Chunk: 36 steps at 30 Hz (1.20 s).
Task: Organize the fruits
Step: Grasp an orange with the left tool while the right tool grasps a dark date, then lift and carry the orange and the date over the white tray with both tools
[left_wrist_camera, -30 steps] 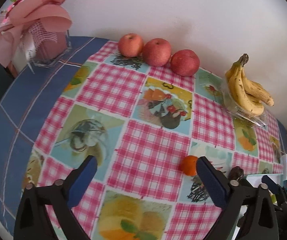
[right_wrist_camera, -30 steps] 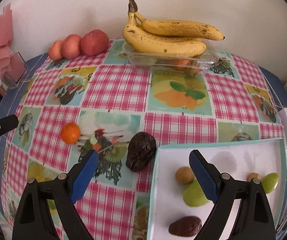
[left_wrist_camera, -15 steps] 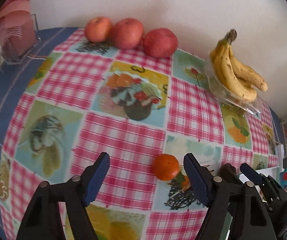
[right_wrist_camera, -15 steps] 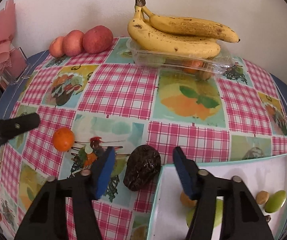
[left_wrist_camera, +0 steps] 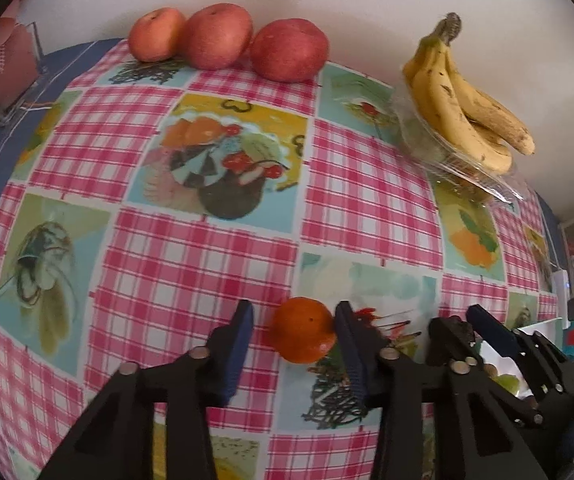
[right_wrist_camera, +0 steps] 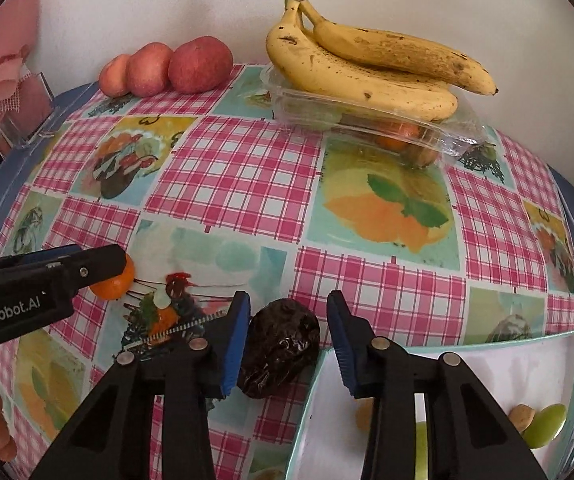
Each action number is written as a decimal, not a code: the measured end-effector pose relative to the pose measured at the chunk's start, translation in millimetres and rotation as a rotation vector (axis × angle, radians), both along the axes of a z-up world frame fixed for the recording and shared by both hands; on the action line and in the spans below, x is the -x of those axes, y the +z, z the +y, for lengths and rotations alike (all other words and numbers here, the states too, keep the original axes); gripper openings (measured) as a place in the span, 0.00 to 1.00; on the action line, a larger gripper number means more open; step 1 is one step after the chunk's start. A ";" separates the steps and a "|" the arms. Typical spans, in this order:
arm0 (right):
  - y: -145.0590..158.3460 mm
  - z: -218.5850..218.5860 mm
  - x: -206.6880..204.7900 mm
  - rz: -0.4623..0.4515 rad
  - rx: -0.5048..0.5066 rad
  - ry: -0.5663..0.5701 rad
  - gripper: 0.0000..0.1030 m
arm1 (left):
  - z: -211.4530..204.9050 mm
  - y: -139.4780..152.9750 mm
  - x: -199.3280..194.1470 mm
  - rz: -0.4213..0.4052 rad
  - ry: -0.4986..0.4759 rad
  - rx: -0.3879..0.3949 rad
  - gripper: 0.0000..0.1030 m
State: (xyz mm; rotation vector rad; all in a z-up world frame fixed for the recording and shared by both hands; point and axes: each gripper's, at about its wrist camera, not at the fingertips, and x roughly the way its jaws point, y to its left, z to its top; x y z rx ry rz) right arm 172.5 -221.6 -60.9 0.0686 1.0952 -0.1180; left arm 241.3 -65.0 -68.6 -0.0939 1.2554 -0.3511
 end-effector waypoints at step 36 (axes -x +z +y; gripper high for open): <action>28.6 12.5 25.9 0.003 -0.054 0.020 0.25 | 35.7 42.2 26.5 -0.052 0.074 0.001 0.33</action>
